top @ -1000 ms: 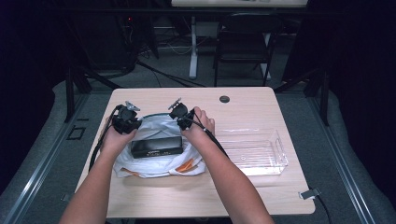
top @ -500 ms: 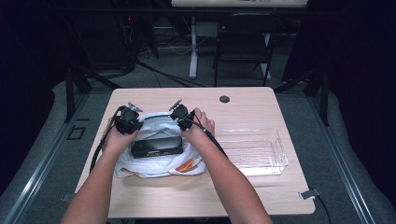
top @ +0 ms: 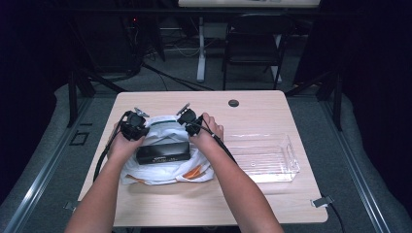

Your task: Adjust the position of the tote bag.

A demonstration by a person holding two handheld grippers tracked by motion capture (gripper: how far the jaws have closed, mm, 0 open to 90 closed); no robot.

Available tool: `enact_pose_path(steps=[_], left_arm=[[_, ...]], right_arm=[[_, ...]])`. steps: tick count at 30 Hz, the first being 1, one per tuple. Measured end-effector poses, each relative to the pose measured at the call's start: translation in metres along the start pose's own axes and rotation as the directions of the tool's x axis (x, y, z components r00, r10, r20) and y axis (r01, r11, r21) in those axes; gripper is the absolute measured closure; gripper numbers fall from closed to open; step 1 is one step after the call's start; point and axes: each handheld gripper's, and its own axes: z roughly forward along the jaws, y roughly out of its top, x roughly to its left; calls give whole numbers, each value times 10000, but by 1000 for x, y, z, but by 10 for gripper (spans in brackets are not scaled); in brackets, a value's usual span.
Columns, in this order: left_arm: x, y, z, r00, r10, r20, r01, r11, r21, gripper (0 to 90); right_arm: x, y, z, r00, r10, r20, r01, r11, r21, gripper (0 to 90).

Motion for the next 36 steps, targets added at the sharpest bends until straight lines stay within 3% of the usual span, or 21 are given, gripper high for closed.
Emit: enact_pose_path(steps=[9,10,13,17,18,19,20,28,36], left_arm=[[0,1,-1,10000,60,26,-60,10000,26,808],[0,0,-4,9999,98,53,-98,10000,-4,795],[2,0,-6,10000,48,0,-48,10000,-57,756],[5,-1,-14,10000,-19,30,19,9996,-274,677],[7,-1,-17,9996,-83,251,90,9996,-254,677],[9,-2,-22,9994,-16,350,21,9999,-135,618],[9,-4,-25,9998,-5,204,10,9997,-254,611],[15,-16,-48,9996,-42,295,62,9976,-683,571],[19,-30,-46,9997,144,214,-143,9999,-36,576]], right_arm=[[2,-2,4,9994,327,-120,-328,9994,-92,825],[0,-1,4,9994,284,-206,-280,9994,191,825],[0,-1,4,9992,328,-213,-323,9993,202,825],[0,-1,4,9994,306,-183,-302,9993,213,825],[-1,-1,4,9993,316,-180,-312,9993,209,825],[0,-1,5,9990,419,-183,-417,9991,107,825],[0,-1,6,9989,439,-186,-437,9990,108,825],[0,-2,5,9987,466,-181,-464,9989,96,825],[0,-2,5,9988,472,-164,-470,9988,101,825]])
